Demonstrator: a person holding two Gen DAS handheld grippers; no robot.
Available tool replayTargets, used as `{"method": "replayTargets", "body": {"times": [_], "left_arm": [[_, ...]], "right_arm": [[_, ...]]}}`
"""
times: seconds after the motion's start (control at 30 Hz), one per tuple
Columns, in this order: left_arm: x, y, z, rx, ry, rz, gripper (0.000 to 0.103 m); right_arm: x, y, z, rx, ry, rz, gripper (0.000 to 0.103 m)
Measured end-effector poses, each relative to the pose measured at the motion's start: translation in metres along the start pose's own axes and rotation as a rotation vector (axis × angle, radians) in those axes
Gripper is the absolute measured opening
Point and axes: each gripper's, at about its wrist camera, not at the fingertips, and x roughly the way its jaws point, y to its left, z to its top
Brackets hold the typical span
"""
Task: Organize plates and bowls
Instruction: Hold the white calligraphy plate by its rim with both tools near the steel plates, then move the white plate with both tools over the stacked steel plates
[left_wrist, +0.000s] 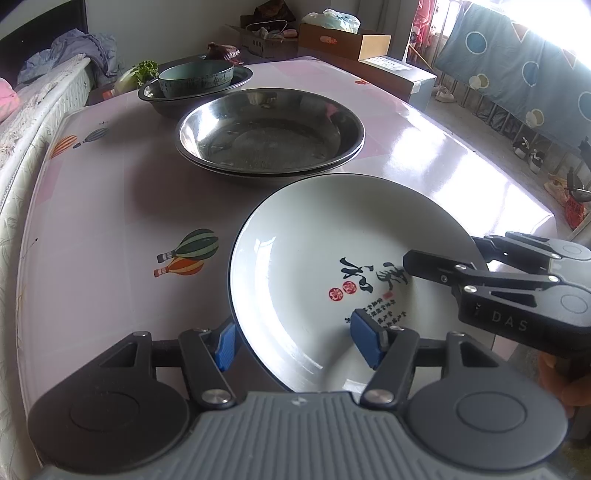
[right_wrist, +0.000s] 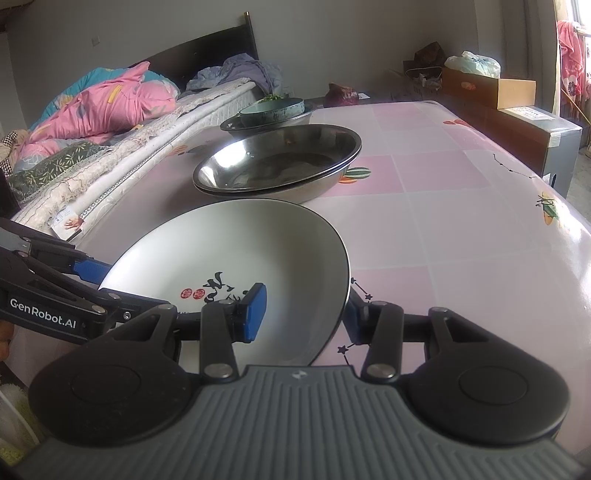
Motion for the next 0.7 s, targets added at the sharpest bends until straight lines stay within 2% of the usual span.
{"method": "replayTargets", "body": {"times": [0.37, 0.7], "left_arm": [[0.0012, -0.0002, 0.0009, 0.001, 0.001, -0.002, 0.067], [0.0018, -0.0009, 0.0021, -0.003, 0.001, 0.0, 0.068]], "right_arm": [[0.0037, 0.0022, -0.0003, -0.021, -0.01, 0.007, 0.05], [0.0034, 0.0021, 0.0003, -0.02, -0.01, 0.007, 0.051]]}}
